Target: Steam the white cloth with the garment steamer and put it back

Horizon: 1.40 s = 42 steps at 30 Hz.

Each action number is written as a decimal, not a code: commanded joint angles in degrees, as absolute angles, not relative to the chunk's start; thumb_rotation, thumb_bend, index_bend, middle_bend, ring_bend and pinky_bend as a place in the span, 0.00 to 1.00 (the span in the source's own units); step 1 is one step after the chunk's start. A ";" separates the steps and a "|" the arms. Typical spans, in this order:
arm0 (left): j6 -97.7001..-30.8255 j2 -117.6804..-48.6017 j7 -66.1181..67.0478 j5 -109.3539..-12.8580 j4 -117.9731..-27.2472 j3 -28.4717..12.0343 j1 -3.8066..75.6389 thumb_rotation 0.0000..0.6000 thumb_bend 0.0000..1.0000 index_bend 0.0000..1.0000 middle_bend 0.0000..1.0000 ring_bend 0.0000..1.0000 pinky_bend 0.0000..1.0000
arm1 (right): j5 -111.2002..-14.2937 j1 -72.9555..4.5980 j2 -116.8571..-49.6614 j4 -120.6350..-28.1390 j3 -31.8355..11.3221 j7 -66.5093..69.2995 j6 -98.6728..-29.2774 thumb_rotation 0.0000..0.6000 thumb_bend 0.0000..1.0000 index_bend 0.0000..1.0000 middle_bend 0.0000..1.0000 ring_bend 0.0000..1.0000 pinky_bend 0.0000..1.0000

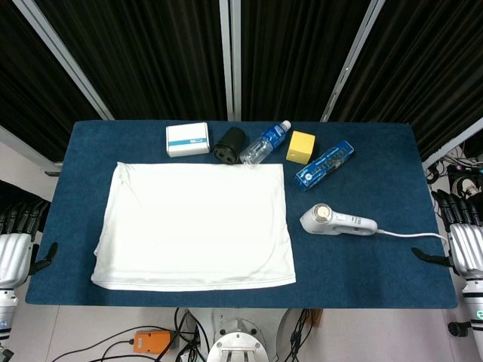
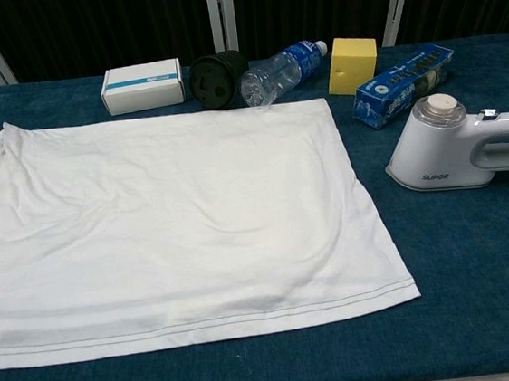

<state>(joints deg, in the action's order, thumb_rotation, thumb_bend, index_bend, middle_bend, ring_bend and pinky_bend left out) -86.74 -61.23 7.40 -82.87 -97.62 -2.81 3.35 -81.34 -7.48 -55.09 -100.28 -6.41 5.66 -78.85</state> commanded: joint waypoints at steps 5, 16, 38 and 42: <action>-86.70 -61.52 6.66 -81.93 -96.70 -2.59 2.63 1.00 0.29 0.06 0.08 0.00 0.00 | -81.73 -11.18 -56.10 -102.05 -6.92 4.14 -74.22 1.00 0.09 0.01 0.10 0.01 0.06; -85.97 -63.06 4.29 -83.29 -94.25 -1.60 2.46 1.00 0.29 0.06 0.08 0.00 0.00 | -64.03 -21.51 -62.41 -104.54 -10.11 -7.61 -59.21 1.00 0.09 0.35 0.33 0.28 0.11; -84.32 -63.45 4.15 -83.78 -93.15 -1.41 3.24 1.00 0.29 0.06 0.08 0.00 0.00 | -42.23 -33.59 -70.36 -98.71 -10.11 -20.00 -51.92 1.00 0.09 0.51 0.49 0.52 0.07; -84.32 -63.37 4.13 -83.60 -93.19 -1.41 3.15 1.00 0.29 0.06 0.08 0.00 0.00 | -41.67 -34.06 -70.90 -97.84 -9.69 -19.30 -51.60 1.00 0.09 0.54 0.52 0.54 0.07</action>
<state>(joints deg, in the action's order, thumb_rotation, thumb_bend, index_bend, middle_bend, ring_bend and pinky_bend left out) -84.32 -63.37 4.14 -83.61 -93.19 -1.42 3.16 -41.75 -33.96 -70.81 -97.95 -9.78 -19.46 -51.70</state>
